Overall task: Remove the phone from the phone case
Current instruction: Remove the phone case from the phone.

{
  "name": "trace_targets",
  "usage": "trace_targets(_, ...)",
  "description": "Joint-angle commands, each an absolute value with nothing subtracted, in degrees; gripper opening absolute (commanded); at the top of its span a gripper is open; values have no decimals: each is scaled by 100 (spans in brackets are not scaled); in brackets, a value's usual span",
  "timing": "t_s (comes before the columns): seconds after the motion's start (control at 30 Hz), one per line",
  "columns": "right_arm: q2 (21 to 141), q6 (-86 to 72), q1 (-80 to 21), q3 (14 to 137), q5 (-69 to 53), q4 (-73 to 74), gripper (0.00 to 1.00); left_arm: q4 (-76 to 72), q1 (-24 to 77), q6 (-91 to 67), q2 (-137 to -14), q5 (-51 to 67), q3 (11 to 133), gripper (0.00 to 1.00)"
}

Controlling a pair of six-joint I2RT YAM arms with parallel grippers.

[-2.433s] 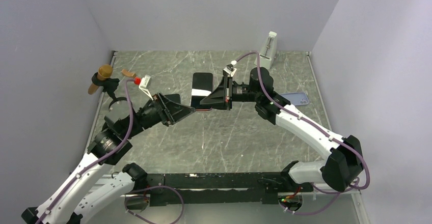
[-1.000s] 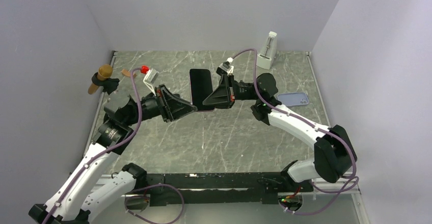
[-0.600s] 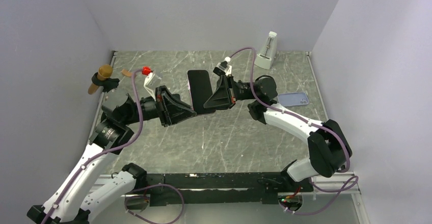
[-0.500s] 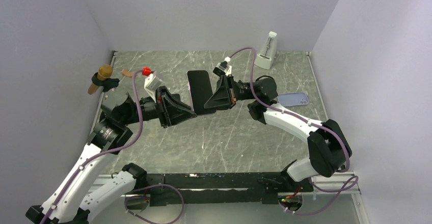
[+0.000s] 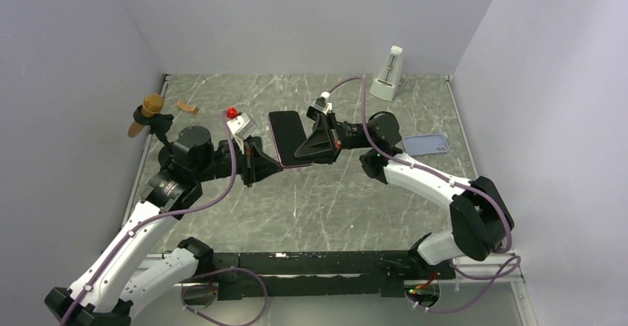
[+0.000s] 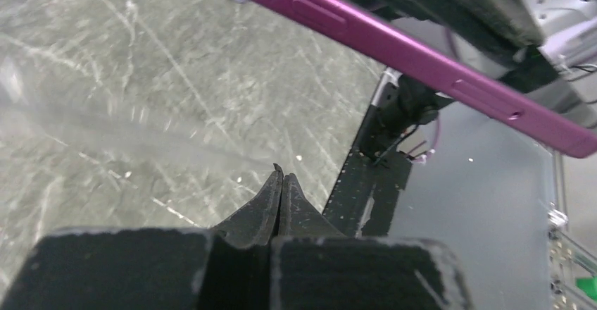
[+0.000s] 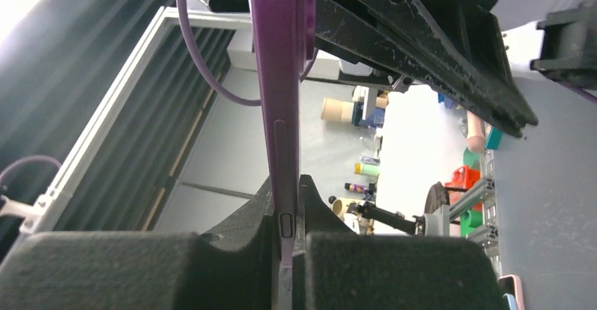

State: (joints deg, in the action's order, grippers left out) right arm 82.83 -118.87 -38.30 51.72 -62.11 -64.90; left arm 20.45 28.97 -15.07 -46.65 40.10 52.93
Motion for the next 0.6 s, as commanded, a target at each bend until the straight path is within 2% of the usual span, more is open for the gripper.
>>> trace_targets(0.0,7757,-11102,-3735,5417,-6194,-4861,0,1489,2900,-2255,-4429,3116,4908,0)
trace_targets(0.17,7631,-8929,-3433,5822,-6152,-2031,0,1666,2890,-4100,-4247,1637,4073,0)
trace_targets(0.33,7715,-7564,-3323,6091,-6045,-430,0,1166,2900,-5440,-4119,1451,2894,0)
trace_targets(0.4,7679,-6856,-3263,6243,-5914,472,0,1194,2898,-5971,-3890,1241,2530,12)
trace_targets(0.47,7616,-6205,-3157,6395,-5745,1300,0,1236,2894,-6324,-3738,1058,2368,28)
trace_targets(0.53,7501,-5853,-2981,6368,-5636,1722,0,1488,2890,-6577,-3710,821,2431,49)
trace_targets(0.57,7459,-5623,-2894,6338,-5597,1886,0,1623,2887,-6621,-3754,712,2513,55)
